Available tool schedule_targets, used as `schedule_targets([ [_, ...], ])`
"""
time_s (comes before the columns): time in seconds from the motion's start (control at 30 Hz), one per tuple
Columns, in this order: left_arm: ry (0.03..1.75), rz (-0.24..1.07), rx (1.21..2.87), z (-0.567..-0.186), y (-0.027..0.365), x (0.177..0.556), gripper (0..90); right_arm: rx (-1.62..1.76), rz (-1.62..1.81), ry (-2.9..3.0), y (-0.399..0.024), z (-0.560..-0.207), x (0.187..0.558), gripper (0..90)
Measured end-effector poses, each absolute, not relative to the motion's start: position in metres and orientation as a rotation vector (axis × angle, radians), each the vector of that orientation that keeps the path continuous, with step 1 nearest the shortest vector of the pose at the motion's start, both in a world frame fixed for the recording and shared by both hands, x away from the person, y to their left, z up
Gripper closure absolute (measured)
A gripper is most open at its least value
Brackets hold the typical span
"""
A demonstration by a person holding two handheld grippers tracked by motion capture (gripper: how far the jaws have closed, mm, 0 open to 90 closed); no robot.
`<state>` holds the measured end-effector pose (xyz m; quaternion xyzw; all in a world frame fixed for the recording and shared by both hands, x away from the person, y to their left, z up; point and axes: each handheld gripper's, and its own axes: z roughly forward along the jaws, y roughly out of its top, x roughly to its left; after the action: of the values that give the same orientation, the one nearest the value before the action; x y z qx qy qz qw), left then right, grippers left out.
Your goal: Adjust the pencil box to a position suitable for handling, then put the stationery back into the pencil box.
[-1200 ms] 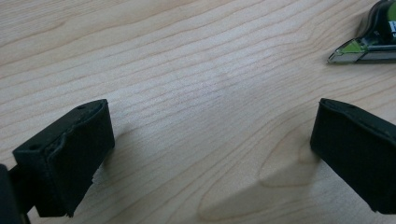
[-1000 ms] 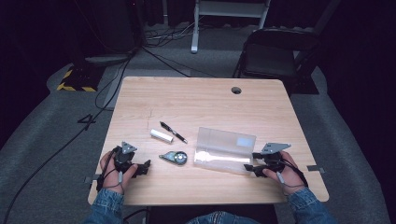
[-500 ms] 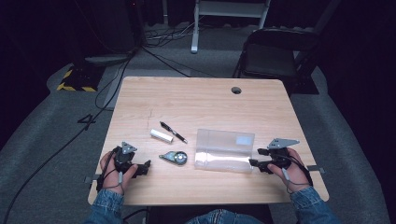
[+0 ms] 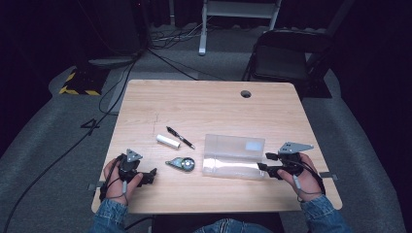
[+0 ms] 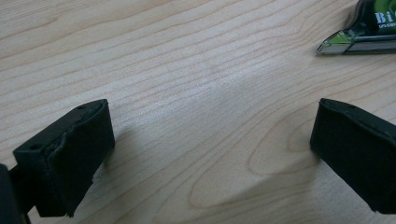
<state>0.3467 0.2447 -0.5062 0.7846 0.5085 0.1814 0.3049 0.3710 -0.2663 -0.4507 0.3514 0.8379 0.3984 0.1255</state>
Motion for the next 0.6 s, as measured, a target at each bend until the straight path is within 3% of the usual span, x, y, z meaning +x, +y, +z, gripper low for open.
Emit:
schedule_targets([
  [0.6,1.34,0.475,2.078,-0.506,0.245,0.347,0.2,0.889,1.198,2.469,-0.202,-0.437,0.371,36.1],
])
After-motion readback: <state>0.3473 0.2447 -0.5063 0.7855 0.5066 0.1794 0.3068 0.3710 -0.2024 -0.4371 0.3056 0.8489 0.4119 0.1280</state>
